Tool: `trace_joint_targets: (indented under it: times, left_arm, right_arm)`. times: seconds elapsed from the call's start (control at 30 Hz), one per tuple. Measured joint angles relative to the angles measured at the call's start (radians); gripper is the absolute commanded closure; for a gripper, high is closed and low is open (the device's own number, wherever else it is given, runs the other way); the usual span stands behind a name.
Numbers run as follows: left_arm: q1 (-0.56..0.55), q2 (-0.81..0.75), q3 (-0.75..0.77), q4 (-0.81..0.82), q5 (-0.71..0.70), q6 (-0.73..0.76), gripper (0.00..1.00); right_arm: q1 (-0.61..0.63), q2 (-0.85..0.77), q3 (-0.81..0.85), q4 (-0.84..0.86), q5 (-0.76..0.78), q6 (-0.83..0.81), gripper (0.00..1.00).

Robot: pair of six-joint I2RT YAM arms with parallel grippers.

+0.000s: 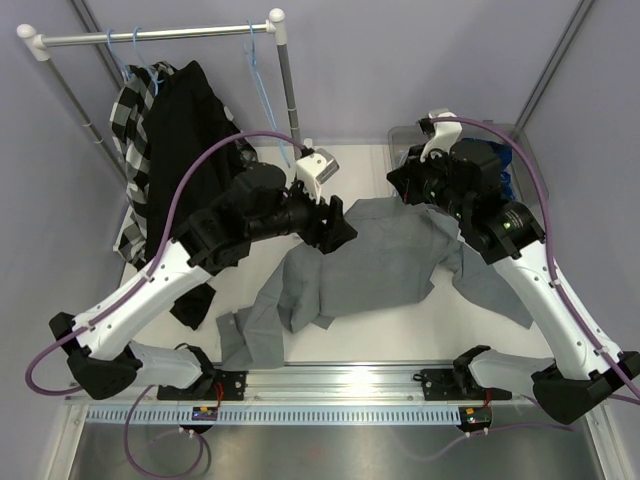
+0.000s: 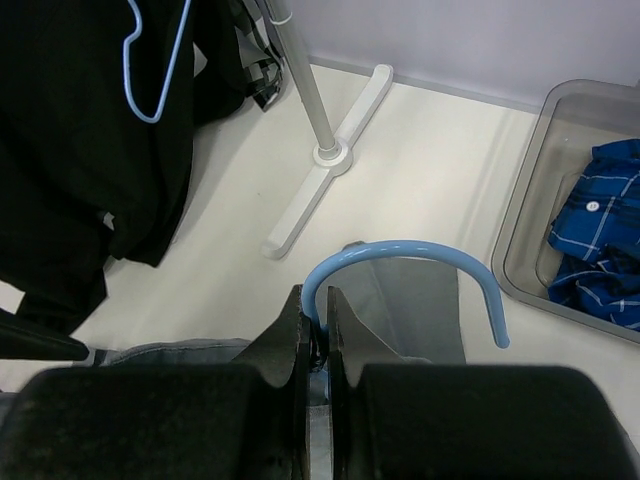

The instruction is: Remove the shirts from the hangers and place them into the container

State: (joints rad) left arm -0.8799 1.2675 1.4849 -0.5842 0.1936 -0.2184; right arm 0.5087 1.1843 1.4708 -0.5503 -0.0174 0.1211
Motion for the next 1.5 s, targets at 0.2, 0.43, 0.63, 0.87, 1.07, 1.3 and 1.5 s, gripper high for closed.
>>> trace_joint_targets:
  times: [0.2, 0.43, 0.63, 0.87, 1.07, 1.3, 1.5]
  left_arm:
    - [0.0, 0.097, 0.122, 0.012, -0.005, 0.002, 0.3]
    - [0.0, 0.191, 0.182, 0.013, -0.015, 0.009, 0.37]
    - [0.0, 0.202, 0.182, 0.011, -0.022, 0.012, 0.49]
    - [0.0, 0.202, 0.182, 0.01, -0.026, 0.022, 0.81]
    - [-0.005, 0.198, 0.175, 0.019, -0.034, 0.036, 1.0]
    - [-0.005, 0.125, 0.146, -0.033, -0.152, 0.096, 1.0]
    - [-0.005, -0.035, 0.037, -0.065, -0.278, 0.132, 1.0]
  right_arm:
    - [0.0, -0.002, -0.024, 0.005, -0.002, -0.006, 1.0]
    - [0.0, -0.007, -0.038, 0.007, -0.001, -0.019, 1.0]
    - [0.0, -0.013, -0.038, 0.007, -0.001, -0.024, 1.0]
    - [0.0, -0.013, -0.038, 0.008, 0.0, -0.031, 1.0]
    - [0.0, -0.013, -0.039, 0.007, 0.014, -0.036, 1.0]
    - [0.008, -0.013, -0.048, 0.005, 0.131, -0.044, 1.0]
    - [0.011, -0.021, -0.047, -0.005, 0.184, -0.042, 1.0]
